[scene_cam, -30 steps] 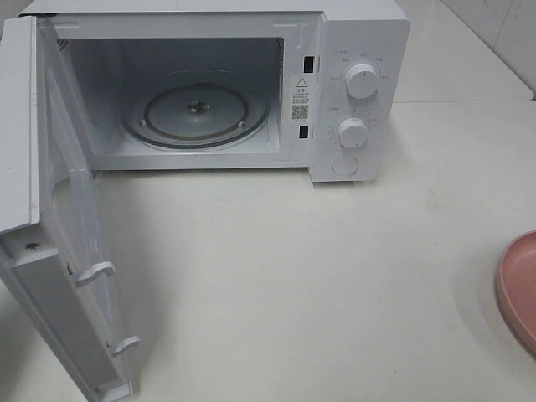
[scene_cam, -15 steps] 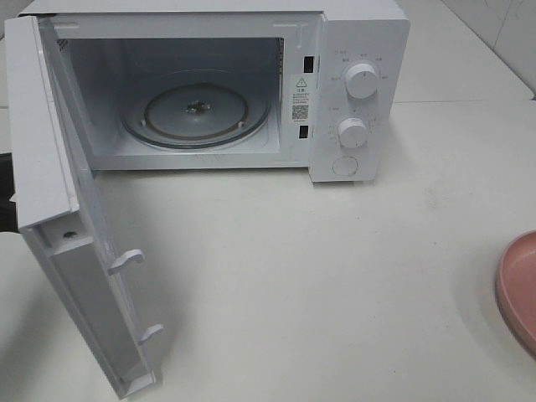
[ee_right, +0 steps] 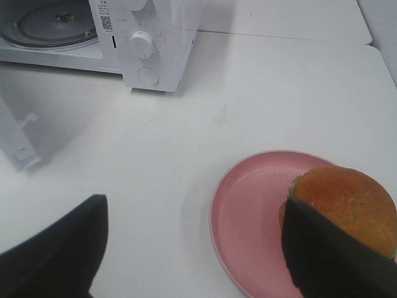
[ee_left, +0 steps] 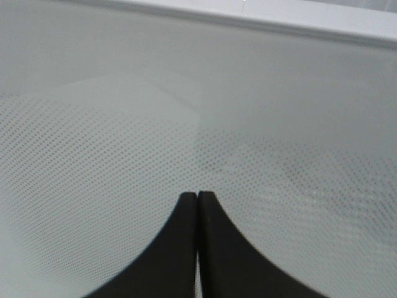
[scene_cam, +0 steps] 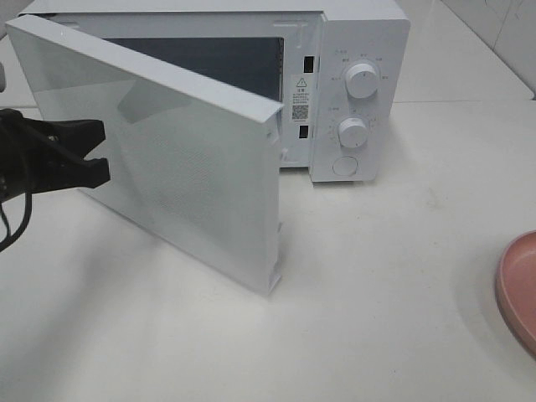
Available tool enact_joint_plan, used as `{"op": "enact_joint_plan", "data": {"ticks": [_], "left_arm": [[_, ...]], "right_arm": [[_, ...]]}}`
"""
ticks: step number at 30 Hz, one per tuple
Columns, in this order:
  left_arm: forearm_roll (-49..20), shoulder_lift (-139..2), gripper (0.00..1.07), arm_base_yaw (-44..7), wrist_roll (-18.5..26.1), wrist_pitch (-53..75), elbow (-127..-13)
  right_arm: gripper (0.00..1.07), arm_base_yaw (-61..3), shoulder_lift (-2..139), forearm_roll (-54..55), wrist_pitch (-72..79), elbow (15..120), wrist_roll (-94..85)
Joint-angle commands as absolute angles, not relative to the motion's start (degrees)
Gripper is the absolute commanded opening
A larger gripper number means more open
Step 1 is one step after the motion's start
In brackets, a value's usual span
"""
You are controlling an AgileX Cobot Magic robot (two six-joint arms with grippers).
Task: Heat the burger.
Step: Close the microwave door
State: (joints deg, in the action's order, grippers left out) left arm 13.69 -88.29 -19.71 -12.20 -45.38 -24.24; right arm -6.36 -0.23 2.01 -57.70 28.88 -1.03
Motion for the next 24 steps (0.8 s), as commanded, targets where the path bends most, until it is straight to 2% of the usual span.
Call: {"op": "enact_joint_plan", "data": {"ticks": [1,3,4,6,9,14,24], "left_arm": [[8.8,-89.6,0.00,-21.7,-11.1,-46.2,-26.2],[3.8,-91.4,0.00,-24.5,-8.5,-46.2,-28.4],[3.8,-91.4,0.00,-24.5,-8.5,-46.2,-28.4],[-0.7,-94.2,0.00,-27.7,-7.0,-46.0,-32.0],[-1.7,-94.8,0.00,-28.5,-6.8,-45.9,-32.9],[-6.1,-99.8,0.00,-32.9,-5.8,-45.8,-39.7],[-8.9,-106.3,0.00,-36.4,-5.7,-43.9,-49.8]], "right_arm": [[0.76,-6.0,-1.8,2.2,-57.1,28.7,-1.4],[0.76,-6.0,-1.8,2.2,-57.1,28.7,-1.4],[0.76,-6.0,-1.8,2.2,-57.1,28.7,-1.4],[0.76,-6.0,-1.8,2.2,-57.1,28.7,-1.4],[0.76,-6.0,-1.8,2.2,-57.1,28.7,-1.4],[0.76,-6.0,-1.8,2.2,-57.1,28.7,-1.4],[0.76,-6.0,-1.8,2.2,-57.1,28.7,-1.4]]}}
